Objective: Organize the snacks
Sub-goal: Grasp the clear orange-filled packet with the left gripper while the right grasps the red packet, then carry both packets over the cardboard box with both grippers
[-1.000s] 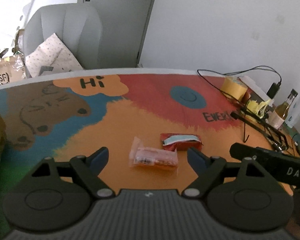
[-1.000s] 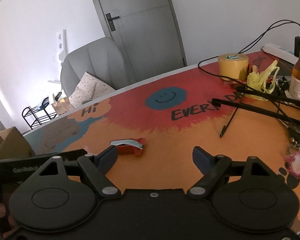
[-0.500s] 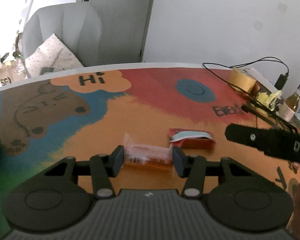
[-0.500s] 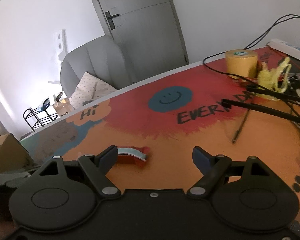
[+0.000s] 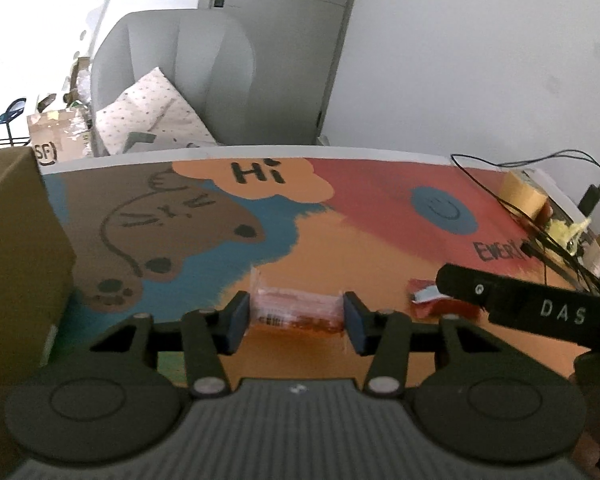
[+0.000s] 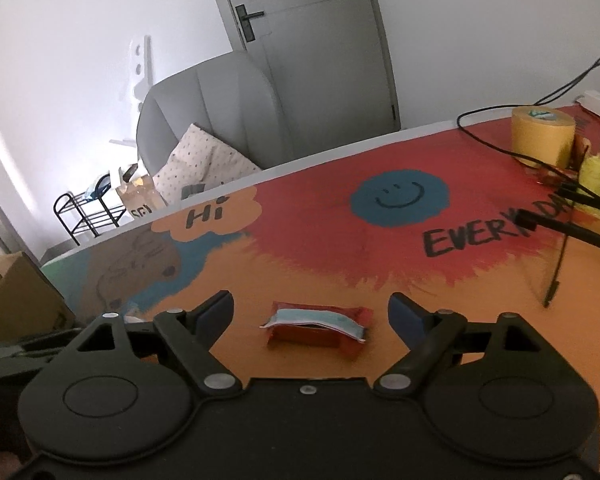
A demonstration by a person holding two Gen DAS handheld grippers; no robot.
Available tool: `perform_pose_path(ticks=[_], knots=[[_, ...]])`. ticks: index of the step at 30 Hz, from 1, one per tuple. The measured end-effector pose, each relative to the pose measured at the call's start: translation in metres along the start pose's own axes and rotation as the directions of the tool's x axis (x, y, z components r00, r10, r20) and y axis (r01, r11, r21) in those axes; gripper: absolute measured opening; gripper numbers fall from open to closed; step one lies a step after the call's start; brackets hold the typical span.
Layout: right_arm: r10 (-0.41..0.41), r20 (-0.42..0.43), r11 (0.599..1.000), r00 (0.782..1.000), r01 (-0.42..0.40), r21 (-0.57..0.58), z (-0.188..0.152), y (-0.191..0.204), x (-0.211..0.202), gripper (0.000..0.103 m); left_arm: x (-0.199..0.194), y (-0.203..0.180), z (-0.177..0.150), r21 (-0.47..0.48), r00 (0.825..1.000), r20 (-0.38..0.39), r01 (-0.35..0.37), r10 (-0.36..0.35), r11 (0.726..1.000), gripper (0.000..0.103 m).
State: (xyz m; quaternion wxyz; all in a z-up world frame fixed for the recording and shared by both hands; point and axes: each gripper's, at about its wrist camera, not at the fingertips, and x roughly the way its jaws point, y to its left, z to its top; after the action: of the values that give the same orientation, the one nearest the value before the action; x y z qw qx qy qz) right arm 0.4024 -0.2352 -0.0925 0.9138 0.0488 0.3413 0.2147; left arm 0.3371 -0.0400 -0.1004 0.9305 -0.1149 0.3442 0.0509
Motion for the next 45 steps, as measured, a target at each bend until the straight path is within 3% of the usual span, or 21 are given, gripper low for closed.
perform_pose_path(ticks=[3, 11, 14, 16, 17, 18, 21, 30, 45], knots=[[-0.008, -0.006, 1.0, 1.0, 0.008, -0.02, -0.001, 0.004, 0.006, 0.098, 0.0, 0.004, 0.0, -0.011, 1.0, 0.001, -0.003, 0.003, 1.0, 0.049], [-0.115, -0.051, 0.991, 0.992, 0.111, -0.075, -0.006, 0.017, 0.028, 0.096, 0.002, 0.016, -0.006, -0.043, 1.0, -0.016, -0.003, 0.002, 0.999, 0.049], [-0.191, -0.045, 0.974, 0.981, 0.183, -0.136, -0.008, 0.026, 0.034, 0.087, -0.001, 0.02, -0.007, -0.049, 1.0, -0.014, -0.001, 0.0, 0.999, 0.049], [-0.221, -0.031, 0.965, 0.975, 0.214, -0.148, -0.01, 0.029, 0.033, 0.072, -0.004, 0.022, -0.008, -0.054, 1.0, -0.013, 0.001, -0.001, 0.999, 0.049], [-0.226, -0.03, 0.964, 0.974, 0.219, -0.152, -0.009, 0.031, 0.032, 0.069, -0.005, 0.022, -0.008, -0.053, 1.0, -0.012, 0.0, 0.0, 0.999, 0.049], [-0.225, -0.026, 0.963, 0.974, 0.219, -0.159, -0.01, 0.032, 0.029, 0.057, -0.006, 0.022, -0.009, -0.05, 1.0, -0.012, -0.003, 0.002, 0.999, 0.049], [-0.203, -0.028, 0.969, 0.979, 0.197, -0.151, -0.014, 0.032, 0.021, 0.045, -0.008, 0.023, -0.011, -0.047, 1.0, -0.021, -0.007, 0.006, 0.999, 0.049], [-0.159, -0.003, 0.983, 0.987, 0.158, -0.092, -0.023, 0.026, -0.016, 0.044, -0.032, 0.021, -0.014, -0.05, 1.0, 0.002, -0.007, 0.008, 0.999, 0.049], [-0.091, 0.068, 0.991, 0.994, 0.097, -0.094, -0.022, 0.047, -0.068, 0.044, -0.094, 0.019, -0.01, -0.04, 0.996, 0.084, -0.02, 0.023, 0.999, 0.049]])
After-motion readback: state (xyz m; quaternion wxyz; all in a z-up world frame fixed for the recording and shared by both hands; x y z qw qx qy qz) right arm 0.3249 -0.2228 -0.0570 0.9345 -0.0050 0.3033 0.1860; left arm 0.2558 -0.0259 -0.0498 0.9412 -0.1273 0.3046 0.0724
